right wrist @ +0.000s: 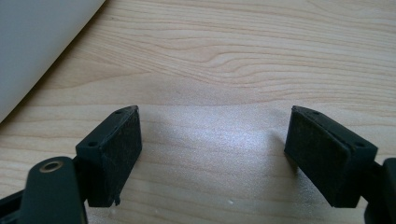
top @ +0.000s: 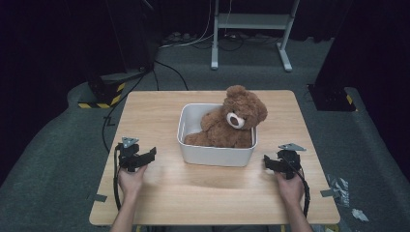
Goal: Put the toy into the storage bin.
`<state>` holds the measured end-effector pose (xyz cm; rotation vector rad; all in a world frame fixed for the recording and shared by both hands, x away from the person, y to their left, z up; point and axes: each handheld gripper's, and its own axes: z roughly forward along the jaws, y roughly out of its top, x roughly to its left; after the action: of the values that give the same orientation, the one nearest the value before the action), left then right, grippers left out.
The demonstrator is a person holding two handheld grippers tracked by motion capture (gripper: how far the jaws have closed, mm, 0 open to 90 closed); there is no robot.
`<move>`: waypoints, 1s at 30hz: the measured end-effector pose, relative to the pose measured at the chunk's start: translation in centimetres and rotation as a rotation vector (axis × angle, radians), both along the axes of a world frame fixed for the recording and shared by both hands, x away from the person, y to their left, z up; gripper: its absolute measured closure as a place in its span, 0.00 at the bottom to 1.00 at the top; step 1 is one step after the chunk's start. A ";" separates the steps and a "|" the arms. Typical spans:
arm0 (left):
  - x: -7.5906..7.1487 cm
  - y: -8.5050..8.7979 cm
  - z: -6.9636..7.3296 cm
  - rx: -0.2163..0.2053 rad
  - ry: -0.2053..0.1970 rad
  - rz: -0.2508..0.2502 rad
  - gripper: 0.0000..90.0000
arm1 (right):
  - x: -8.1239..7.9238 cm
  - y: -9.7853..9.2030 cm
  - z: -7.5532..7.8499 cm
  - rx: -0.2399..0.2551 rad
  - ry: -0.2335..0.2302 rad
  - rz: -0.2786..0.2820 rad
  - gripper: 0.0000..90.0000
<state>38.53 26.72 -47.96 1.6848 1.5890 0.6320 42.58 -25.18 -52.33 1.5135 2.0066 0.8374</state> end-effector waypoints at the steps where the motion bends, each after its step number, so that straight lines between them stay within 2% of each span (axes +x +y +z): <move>1: 0.1 0.1 -0.2 0.003 0.005 -0.001 0.30 | 0.0 0.0 0.0 0.000 0.000 0.000 0.20; 5: 0.3 0.3 -0.5 0.024 0.019 0.004 0.30 | 0.0 0.0 0.0 -0.001 -0.001 0.000 0.20; 12: 0.8 0.3 -1.7 0.029 0.039 0.016 0.30 | 0.0 0.0 0.0 0.000 -0.001 -0.001 0.20; 21: 1.6 -0.3 -3.0 0.056 0.071 0.006 0.30 | 0.0 0.0 0.0 -0.001 -0.002 -0.001 0.20; 30: 2.1 -0.6 -3.8 0.069 0.072 0.011 0.30 | 0.0 0.0 0.0 -0.001 -0.001 0.000 0.20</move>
<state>40.59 26.16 -51.79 1.7686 1.6450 0.6450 42.61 -25.18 -52.34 1.5118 2.0056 0.8366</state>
